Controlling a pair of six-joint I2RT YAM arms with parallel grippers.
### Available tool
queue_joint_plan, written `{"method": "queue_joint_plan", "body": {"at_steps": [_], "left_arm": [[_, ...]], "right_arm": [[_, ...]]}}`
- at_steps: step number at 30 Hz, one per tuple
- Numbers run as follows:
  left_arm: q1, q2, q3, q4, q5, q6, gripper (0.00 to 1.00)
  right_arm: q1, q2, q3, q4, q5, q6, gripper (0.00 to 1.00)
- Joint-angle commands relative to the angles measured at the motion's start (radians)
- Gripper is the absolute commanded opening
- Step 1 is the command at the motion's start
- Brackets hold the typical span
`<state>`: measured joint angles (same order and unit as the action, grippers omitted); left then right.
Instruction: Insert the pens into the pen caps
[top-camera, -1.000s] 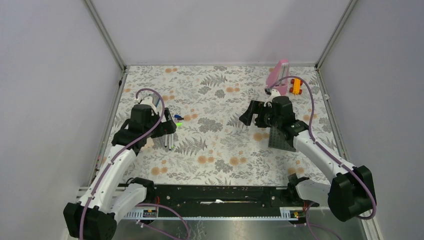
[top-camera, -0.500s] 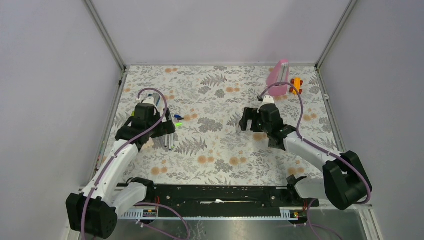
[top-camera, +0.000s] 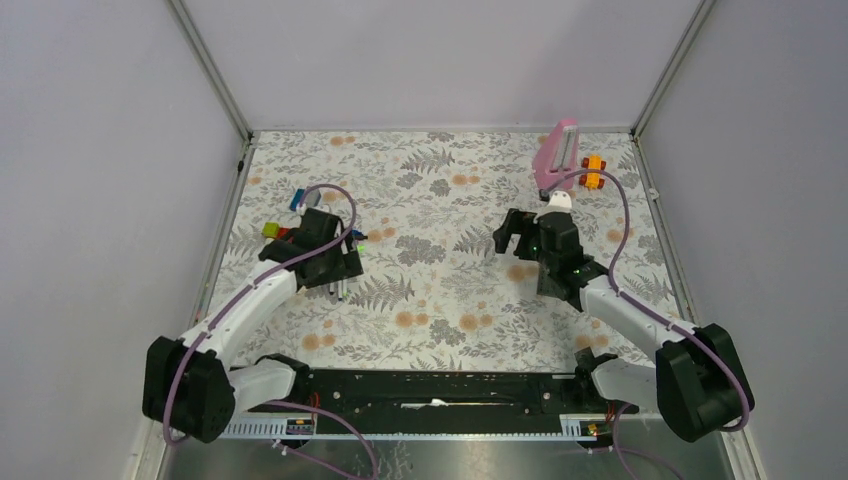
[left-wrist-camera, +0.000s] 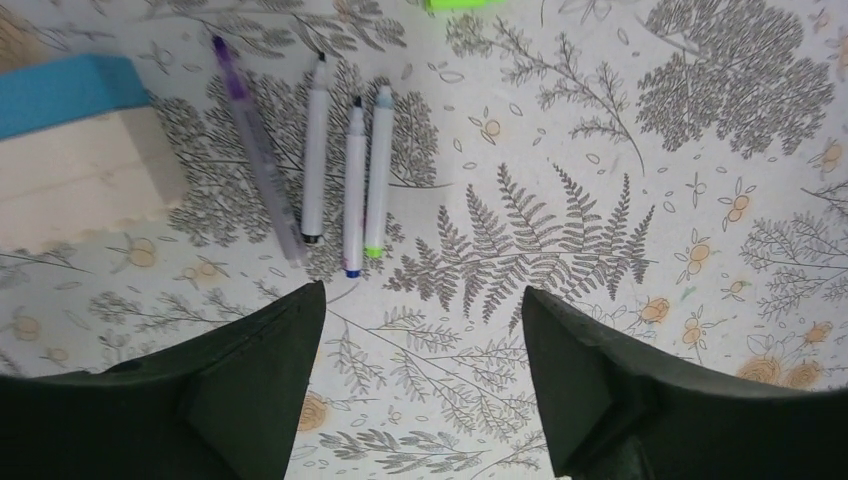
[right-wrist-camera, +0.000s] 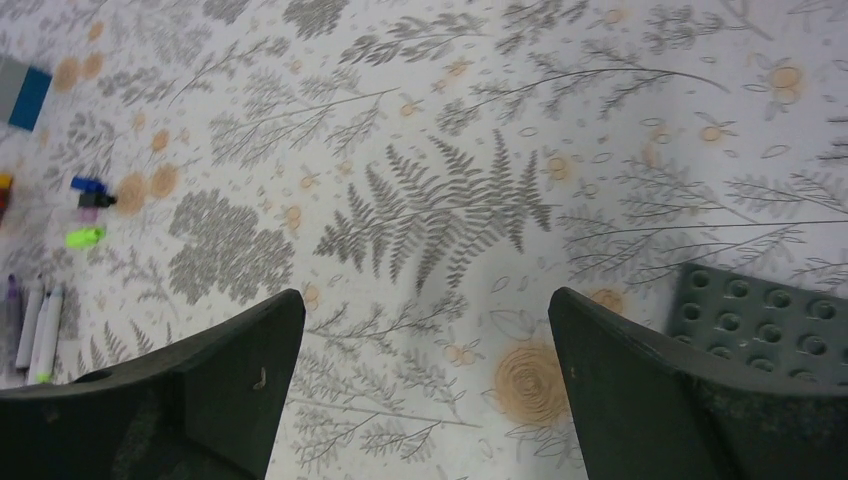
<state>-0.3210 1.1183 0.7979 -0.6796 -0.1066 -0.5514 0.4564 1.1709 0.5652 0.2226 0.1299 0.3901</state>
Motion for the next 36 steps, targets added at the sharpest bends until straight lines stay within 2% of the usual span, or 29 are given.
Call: {"method": "queue_joint_plan", "body": {"at_steps": [1,6,25,36], "left_arm": [[-0.067,0.070,0.023,0.011,-0.074,-0.080,0.75],[-0.094,0.140,-0.001,0.058,-0.074,-0.099,0.61],[-0.109,0.265,-0.039,0.188,-0.171,-0.130,0.56],[-0.109,0.305,-0.047,0.216,-0.162,-0.125,0.52]], "right_arm": [[-0.108,0.032,0.003,0.057,-0.110,0.065,0.98],[-0.116,0.009,-0.023,0.081,-0.126,0.065,0.98],[-0.116,-0.010,-0.045,0.103,-0.126,0.062,0.98],[-0.116,-0.013,-0.048,0.106,-0.150,0.062,0.98]]}}
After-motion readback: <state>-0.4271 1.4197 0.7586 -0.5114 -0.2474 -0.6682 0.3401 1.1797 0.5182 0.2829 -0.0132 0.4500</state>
